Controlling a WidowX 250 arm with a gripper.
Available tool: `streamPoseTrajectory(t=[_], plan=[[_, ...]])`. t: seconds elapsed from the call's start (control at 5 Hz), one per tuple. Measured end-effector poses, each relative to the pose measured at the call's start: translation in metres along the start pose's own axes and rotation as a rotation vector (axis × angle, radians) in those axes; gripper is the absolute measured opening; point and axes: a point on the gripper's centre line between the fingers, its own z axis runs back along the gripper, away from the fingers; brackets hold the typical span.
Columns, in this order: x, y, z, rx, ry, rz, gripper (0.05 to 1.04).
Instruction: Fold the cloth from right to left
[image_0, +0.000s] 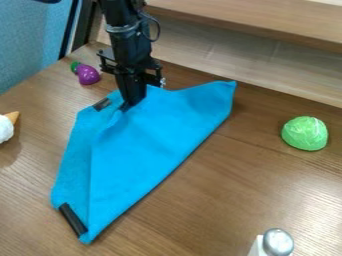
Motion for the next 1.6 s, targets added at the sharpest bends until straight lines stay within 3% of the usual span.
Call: streamPoseTrajectory(t=[1.2,1.4,1.6], plan=[[-0.004,0.034,-0.036,0.081,0.034,-0.016,0.084],[-0.010,0.042,-0.043,0.074,0.063,0.016,0.249],[-0.011,0.044,-0.043,0.075,0.064,0.036,0.542]])
